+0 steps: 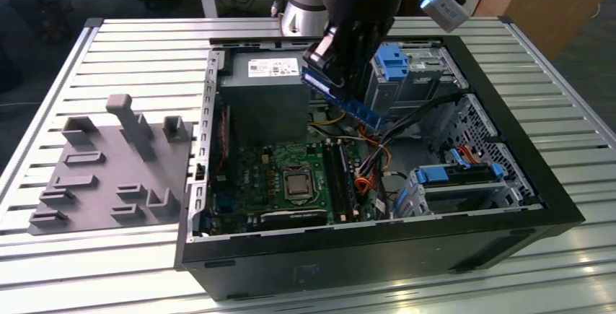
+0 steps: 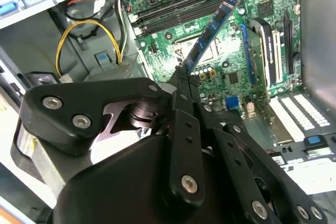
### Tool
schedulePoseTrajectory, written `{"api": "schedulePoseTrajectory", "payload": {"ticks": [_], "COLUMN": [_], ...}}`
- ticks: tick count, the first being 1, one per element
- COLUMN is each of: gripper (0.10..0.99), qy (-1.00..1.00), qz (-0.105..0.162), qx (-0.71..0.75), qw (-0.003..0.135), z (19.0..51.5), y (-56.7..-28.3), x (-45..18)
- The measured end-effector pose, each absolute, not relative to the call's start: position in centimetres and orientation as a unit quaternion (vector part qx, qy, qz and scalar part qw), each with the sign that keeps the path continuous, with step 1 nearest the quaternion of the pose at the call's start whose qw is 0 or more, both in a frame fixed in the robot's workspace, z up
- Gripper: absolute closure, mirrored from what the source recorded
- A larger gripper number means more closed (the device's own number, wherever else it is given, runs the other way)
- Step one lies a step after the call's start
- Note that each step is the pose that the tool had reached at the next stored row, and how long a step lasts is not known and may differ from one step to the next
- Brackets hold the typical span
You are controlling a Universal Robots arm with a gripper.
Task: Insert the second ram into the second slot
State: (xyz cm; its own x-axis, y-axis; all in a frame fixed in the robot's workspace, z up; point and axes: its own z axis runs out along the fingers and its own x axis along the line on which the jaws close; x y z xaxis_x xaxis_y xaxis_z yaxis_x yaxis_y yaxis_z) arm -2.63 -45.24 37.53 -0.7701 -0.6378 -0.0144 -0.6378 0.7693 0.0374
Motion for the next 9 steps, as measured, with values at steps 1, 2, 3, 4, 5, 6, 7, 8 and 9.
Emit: {"api": "schedulePoseTrajectory", "payload": {"ticks": [1, 2, 3, 4, 5, 6, 7, 8, 9], "gripper": [0.969, 0.969, 0.969, 0.969, 0.969, 0.969, 0.969, 0.969, 0.969], "qy": [0.942, 0.944, 0.945, 0.947, 0.948, 0.950, 0.951, 0.953, 0.954], "qz": [0.020, 0.020, 0.020, 0.020, 0.020, 0.020, 0.020, 0.020, 0.020], "qx": [-0.335, -0.330, -0.326, -0.321, -0.317, -0.312, -0.308, -0.304, -0.299], "qw": [0.001, 0.001, 0.001, 0.001, 0.001, 0.001, 0.001, 0.001, 0.001], "z": [37.52, 37.52, 37.52, 37.51, 37.51, 37.51, 37.50, 37.50, 37.49], "y": [-45.24, -45.24, -45.24, -45.24, -45.24, -45.24, -45.24, -45.24, -45.24], "x": [-2.63, -2.63, -2.63, -2.63, -2.63, -2.63, -2.63, -2.63, -2.63]}}
